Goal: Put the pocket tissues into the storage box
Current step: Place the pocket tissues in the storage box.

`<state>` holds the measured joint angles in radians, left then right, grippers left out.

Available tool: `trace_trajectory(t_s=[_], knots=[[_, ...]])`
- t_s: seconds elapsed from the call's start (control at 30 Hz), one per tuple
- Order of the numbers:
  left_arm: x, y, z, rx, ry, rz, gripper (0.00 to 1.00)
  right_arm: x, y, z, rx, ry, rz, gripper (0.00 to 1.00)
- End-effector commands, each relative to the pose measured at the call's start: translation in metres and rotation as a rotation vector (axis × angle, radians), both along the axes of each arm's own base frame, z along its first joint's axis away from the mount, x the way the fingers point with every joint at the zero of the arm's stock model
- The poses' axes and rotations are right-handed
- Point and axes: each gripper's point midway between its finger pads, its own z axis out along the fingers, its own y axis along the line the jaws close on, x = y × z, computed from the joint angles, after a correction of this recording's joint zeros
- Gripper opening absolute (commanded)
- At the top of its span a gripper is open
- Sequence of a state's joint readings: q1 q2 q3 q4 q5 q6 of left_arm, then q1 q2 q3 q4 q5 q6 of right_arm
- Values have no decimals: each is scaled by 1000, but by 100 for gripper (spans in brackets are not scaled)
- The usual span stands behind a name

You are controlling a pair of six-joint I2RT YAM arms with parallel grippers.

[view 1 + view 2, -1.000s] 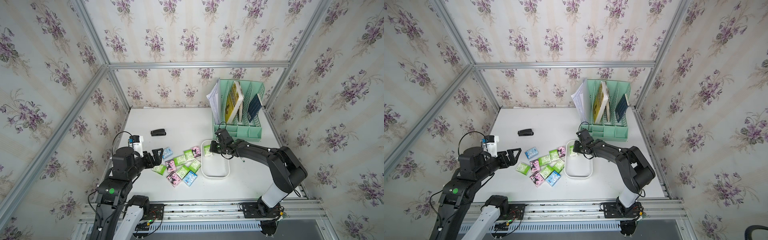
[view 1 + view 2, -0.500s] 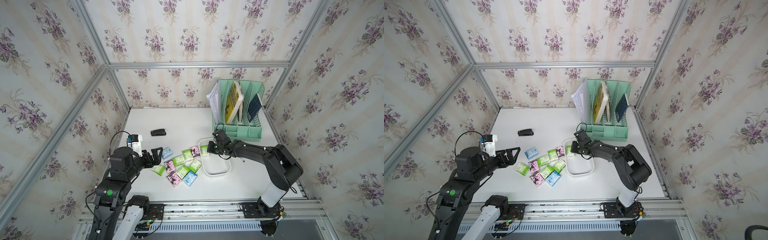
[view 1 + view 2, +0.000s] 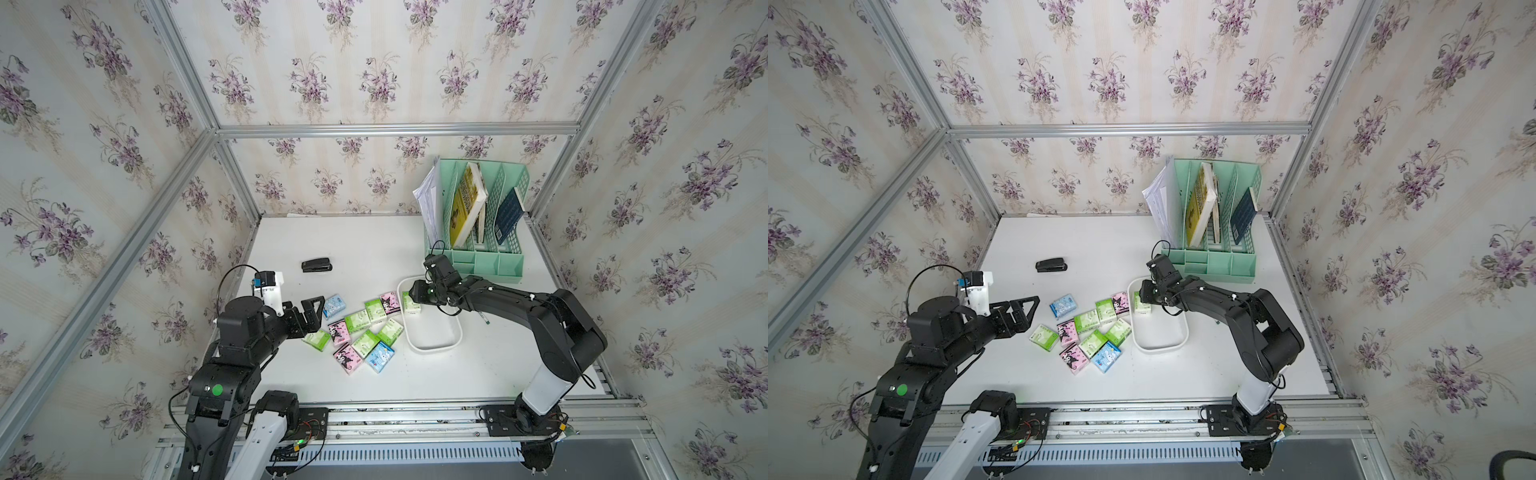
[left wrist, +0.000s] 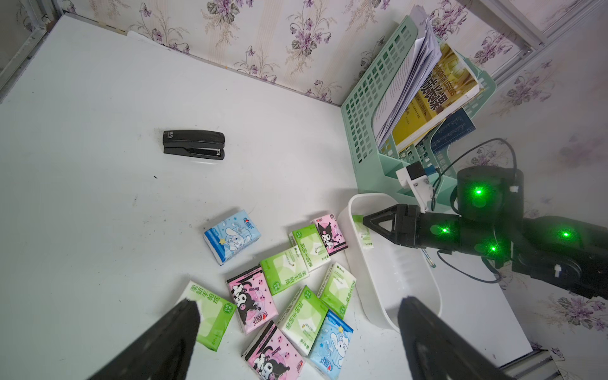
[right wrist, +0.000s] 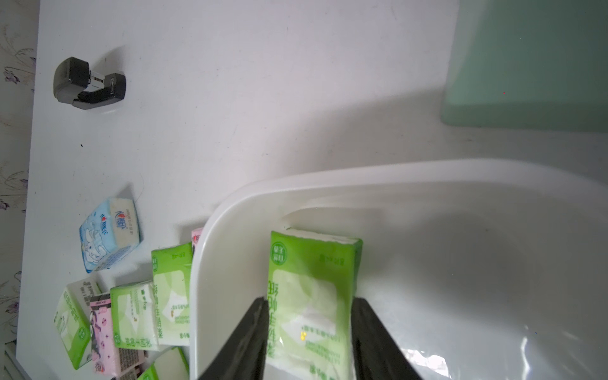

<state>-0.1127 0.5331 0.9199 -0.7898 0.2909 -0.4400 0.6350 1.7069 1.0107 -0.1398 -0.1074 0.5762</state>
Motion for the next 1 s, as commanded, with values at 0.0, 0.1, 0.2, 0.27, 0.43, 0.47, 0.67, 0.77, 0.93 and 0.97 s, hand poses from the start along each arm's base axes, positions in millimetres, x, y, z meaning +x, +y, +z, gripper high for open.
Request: trace_trajectory(t_s=[0.0, 0.1, 0.2, 0.27, 0.43, 0.47, 0.67, 0.77, 0.93, 0.97], knots=[[-1, 2, 3, 13, -11, 5, 99, 2, -6, 9, -36, -41, 6, 49], [-1, 2, 3, 4, -14, 7, 99, 2, -10, -4, -78, -19, 12, 49], [-1, 1, 6, -1, -20, 8, 99, 0, -4, -17, -68, 7, 42, 47], [-2, 3, 8, 8, -22, 11, 99, 0, 0, -20, -54, 15, 50, 44], [-5, 6, 10, 30, -25, 19, 99, 3, 7, -23, -37, 22, 62, 36], [-5, 6, 9, 29, -22, 20, 99, 3, 8, -23, -34, 22, 67, 33], [-2, 5, 5, 18, -8, 19, 99, 2, 15, -22, -29, 9, 135, 28], [-2, 5, 5, 22, -10, 18, 99, 1, 16, -24, -37, 8, 160, 31], [-4, 7, 6, 28, -17, 25, 99, 1, 12, -12, -45, -26, 159, 49], [-4, 7, 6, 28, -16, 25, 99, 2, 11, -5, -44, -41, 158, 51]])
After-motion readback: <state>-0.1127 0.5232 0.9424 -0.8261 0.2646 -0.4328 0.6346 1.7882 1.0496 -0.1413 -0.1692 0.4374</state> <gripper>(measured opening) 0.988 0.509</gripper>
